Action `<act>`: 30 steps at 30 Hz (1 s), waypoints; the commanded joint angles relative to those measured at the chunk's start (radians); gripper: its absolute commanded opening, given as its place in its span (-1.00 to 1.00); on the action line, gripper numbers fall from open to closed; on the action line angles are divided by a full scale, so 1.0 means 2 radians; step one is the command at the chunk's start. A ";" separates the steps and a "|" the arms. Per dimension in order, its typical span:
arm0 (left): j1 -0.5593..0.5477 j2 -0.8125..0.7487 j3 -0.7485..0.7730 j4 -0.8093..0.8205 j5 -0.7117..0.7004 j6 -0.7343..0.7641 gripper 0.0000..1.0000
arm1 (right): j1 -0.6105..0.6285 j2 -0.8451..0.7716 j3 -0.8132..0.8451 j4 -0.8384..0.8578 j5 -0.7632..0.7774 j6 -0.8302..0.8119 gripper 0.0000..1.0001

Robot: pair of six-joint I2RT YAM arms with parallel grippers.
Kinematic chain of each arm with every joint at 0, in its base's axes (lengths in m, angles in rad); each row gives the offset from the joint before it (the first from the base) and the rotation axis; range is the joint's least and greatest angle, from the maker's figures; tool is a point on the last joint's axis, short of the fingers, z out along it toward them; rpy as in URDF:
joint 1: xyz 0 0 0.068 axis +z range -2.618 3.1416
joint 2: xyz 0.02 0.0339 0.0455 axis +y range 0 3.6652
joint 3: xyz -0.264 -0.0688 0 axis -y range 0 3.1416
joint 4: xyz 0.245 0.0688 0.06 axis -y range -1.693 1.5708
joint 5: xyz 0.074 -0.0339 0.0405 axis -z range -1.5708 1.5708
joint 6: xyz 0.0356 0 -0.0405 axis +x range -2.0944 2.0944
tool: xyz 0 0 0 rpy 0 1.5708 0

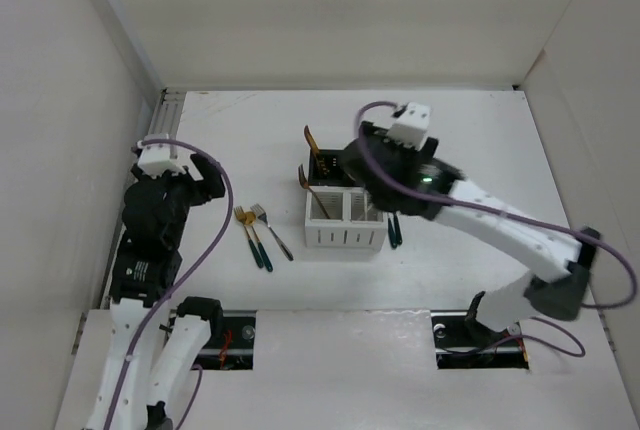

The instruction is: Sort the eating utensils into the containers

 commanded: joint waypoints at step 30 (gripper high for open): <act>-0.013 0.239 0.007 -0.042 0.047 0.021 0.80 | -0.542 -0.185 -0.238 0.165 -0.792 -0.393 0.34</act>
